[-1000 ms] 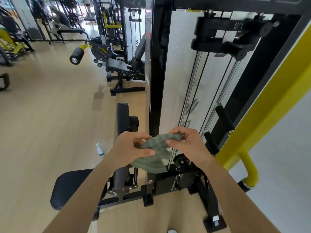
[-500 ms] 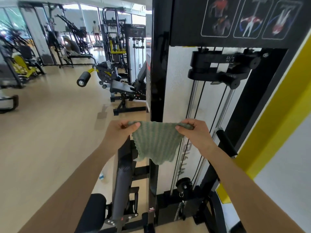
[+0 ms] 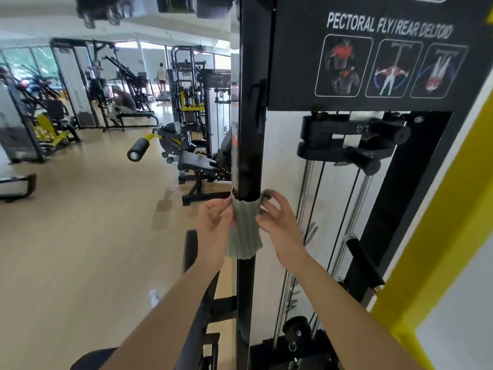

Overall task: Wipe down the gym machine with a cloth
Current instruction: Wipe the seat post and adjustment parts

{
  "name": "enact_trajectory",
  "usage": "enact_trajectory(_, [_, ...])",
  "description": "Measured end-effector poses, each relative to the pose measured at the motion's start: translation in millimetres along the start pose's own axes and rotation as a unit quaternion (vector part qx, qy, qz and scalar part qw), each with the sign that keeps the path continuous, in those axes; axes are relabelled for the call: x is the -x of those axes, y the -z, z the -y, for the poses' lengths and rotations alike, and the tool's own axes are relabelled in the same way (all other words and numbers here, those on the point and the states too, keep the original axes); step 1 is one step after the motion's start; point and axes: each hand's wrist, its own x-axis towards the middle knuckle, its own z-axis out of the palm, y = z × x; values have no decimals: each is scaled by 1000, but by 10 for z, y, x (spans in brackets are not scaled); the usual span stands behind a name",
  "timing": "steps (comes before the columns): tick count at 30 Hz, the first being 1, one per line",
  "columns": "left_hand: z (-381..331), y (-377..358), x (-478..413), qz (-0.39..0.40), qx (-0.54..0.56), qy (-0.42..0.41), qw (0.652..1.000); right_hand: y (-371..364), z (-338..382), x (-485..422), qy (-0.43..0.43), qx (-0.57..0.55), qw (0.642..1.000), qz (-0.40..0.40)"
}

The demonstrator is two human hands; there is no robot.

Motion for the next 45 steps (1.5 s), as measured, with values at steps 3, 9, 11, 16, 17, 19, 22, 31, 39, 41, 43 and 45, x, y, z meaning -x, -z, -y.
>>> enact_trajectory(3, [143,22,103,59,-81,-25,995,-11,-101,94,32,29,999,-16])
enact_trajectory(9, [91,-129,88,25,-157,-80,984,-109,-112,61,109,138,984,-32])
enact_trajectory(11, [21,-167,19,17,-170,-90,981,-142,-25,19,129,143,981,-34])
enact_trajectory(16, [-359,-309,-241,-15,-212,-144,967,-243,388,-174,191,149,970,-31])
enact_trajectory(17, [-437,-334,-312,-17,-218,-155,963,-256,480,-230,201,149,968,-27])
enact_trajectory(19, [-621,-398,-423,-24,-220,-182,958,-284,657,-332,222,154,963,-24])
enact_trajectory(22, [-898,-496,-553,-22,-206,-219,953,-357,927,-442,256,153,954,-21])
enact_trajectory(31, [-1321,-599,-795,-3,-174,-243,954,-450,1147,-536,274,127,953,-31])
enact_trajectory(39, [-1123,-426,-679,25,-198,-222,955,-422,966,-467,257,180,949,-39])
enact_trajectory(41, [-976,-364,-608,26,-202,-213,956,-386,848,-431,246,204,947,-40])
enact_trajectory(43, [-821,-293,-530,26,-209,-196,958,-349,711,-387,237,225,944,-44])
enact_trajectory(45, [-660,-216,-470,37,-224,-183,956,-317,573,-338,228,242,942,-47])
